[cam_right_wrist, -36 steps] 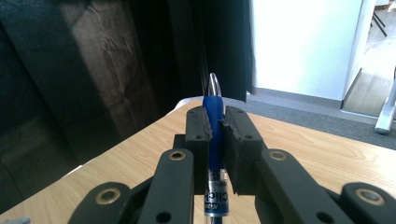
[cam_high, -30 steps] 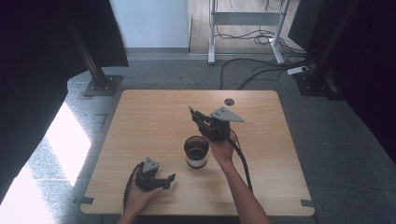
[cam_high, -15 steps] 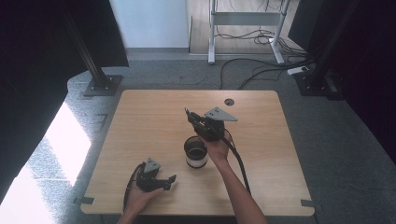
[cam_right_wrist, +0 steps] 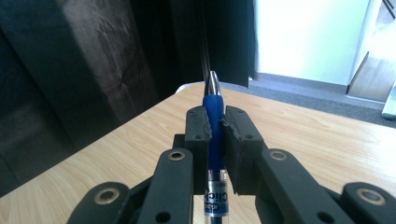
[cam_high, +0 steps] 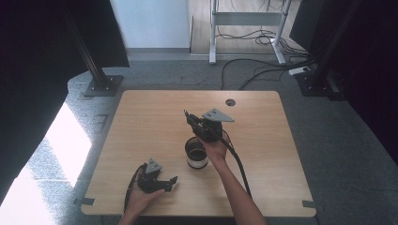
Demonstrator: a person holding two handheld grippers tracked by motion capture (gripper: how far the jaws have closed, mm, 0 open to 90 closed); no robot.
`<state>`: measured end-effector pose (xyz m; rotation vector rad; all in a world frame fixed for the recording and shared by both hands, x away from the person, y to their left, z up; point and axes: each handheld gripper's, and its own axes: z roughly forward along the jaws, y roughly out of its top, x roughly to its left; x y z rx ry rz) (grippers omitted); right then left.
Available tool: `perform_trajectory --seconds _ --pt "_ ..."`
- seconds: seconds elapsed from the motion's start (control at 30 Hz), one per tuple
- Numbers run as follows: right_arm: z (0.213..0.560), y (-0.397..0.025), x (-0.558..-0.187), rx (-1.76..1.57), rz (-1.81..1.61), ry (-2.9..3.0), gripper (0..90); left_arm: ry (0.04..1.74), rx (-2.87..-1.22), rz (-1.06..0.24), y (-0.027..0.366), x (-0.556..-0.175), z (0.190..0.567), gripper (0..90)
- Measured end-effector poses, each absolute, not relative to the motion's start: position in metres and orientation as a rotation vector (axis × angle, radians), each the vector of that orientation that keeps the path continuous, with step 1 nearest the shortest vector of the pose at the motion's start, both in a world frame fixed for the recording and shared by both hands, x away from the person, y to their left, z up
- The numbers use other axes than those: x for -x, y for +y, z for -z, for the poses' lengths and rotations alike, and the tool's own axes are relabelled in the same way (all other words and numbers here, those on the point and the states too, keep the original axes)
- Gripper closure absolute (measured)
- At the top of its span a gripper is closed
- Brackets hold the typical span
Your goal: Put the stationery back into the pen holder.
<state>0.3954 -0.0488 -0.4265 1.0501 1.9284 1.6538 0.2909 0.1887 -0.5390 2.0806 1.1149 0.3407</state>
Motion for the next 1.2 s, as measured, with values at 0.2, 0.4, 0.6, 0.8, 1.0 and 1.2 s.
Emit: perform_trajectory --seconds 0.2,0.4,0.6,0.8,1.0,1.2 --pt "0.435 -0.047 -0.397 -1.059 -1.632 1.941 78.9 1.114 -2.086 -0.338 0.188 -0.291 0.54 15.2" --pt "0.442 -0.05 -0.398 -1.081 -1.62 1.944 78.8 1.114 -2.096 -0.338 0.188 -0.291 0.541 15.2" --pt "0.448 -0.051 -0.397 -1.086 -1.618 1.945 78.8 1.106 -2.105 -0.334 0.186 -0.291 0.541 15.2" --pt "0.455 -0.053 -0.393 -1.089 -1.603 1.948 78.7 1.1 -2.112 -0.33 0.185 -0.29 0.541 15.2" --pt "0.462 -0.056 -0.387 -1.083 -1.598 1.955 78.6 1.098 -2.118 -0.329 0.183 -0.29 0.542 15.2" --pt "0.468 -0.058 -0.38 -1.075 -1.594 1.957 78.5 1.095 -2.125 -0.326 0.183 -0.29 0.543 15.2"
